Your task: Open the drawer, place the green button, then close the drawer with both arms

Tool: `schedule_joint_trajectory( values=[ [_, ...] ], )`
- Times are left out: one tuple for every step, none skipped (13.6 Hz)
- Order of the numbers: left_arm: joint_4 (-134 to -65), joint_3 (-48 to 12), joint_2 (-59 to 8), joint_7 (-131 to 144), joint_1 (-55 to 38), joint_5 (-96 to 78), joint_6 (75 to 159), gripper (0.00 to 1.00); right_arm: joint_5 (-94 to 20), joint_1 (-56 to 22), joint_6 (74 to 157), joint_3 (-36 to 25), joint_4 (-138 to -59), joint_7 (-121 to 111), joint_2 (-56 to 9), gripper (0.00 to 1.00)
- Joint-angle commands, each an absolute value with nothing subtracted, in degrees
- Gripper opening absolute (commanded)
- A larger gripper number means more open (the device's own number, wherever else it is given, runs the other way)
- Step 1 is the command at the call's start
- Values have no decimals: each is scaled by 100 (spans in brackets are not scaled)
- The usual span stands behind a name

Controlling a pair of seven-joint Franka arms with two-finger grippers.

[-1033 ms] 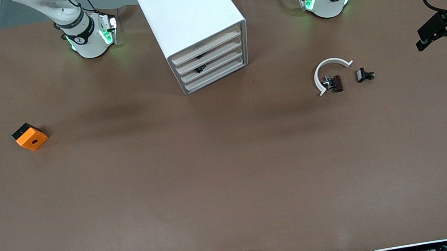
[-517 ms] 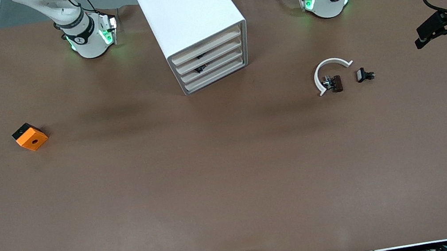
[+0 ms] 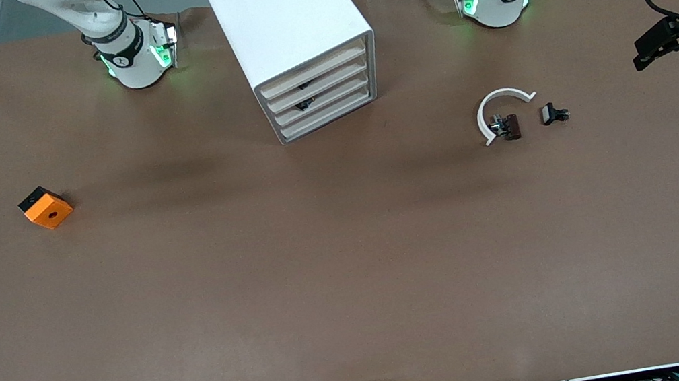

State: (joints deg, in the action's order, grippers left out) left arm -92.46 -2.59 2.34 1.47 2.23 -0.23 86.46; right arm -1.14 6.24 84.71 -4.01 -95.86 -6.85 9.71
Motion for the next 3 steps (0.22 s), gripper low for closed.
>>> schedule_joint_trajectory(
  values=[
    [-9105,-308,158,105,264,105,8525,100,-185,589,8569,-413,-9738,-598,1134,100],
    [-9114,-308,158,105,264,105,8517,100,-185,589,8595,-413,-9738,-598,1134,100],
    [-9114,-308,150,105,264,97,8525,100,-185,589,8604,-413,-9738,-598,1125,100]
  ],
)
